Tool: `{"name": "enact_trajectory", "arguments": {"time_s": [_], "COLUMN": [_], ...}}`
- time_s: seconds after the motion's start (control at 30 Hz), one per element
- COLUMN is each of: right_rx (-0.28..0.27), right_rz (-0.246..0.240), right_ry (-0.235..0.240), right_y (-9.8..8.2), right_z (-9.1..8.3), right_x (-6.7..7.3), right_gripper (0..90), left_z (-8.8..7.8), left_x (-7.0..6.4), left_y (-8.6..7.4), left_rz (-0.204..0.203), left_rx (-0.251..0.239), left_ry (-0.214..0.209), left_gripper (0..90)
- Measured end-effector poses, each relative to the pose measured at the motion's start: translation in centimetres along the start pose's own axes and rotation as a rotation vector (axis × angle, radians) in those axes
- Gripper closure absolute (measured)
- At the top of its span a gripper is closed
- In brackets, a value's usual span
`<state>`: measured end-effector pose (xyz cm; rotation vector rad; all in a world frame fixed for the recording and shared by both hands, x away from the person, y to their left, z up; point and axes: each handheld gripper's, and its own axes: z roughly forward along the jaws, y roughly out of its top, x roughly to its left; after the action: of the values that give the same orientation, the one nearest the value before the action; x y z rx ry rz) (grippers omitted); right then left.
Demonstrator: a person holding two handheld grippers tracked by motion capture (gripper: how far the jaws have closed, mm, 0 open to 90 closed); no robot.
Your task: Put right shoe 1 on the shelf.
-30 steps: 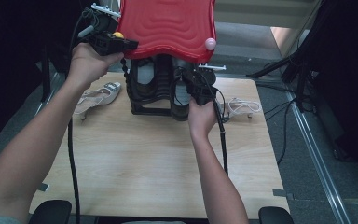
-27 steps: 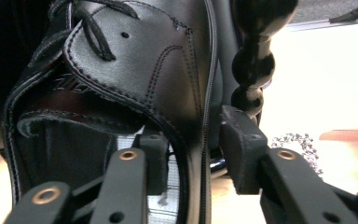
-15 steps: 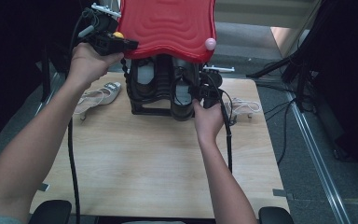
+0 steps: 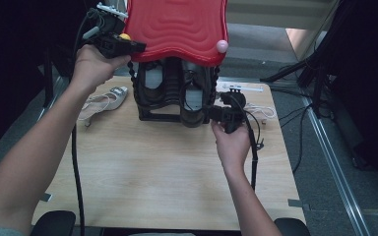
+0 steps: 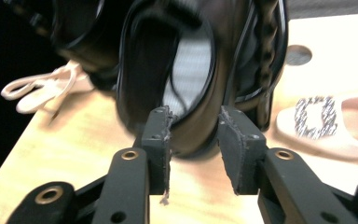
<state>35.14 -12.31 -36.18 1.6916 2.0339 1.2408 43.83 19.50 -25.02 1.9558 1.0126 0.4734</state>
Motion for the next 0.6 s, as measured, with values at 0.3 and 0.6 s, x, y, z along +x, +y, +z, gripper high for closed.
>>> {"name": "enact_trajectory", "arguments": {"time_s": [0.3, 0.6], "right_rx": [0.026, 0.062], "right_rz": [-0.04, -0.088], "right_ry": [0.087, 0.108], "right_y": [-3.8, -6.4], "right_z": [1.0, 4.2], "right_x": [-0.6, -0.6], "right_gripper": [80.5, 90.0], "left_z": [0.0, 0.0], "left_x": [0.0, 0.0], "left_y": [0.1, 0.0], "left_rz": [-0.003, 0.005], "left_rx": [0.005, 0.0], "left_ry": [0.0, -0.002], "left_gripper": [90.0, 90.0]}}
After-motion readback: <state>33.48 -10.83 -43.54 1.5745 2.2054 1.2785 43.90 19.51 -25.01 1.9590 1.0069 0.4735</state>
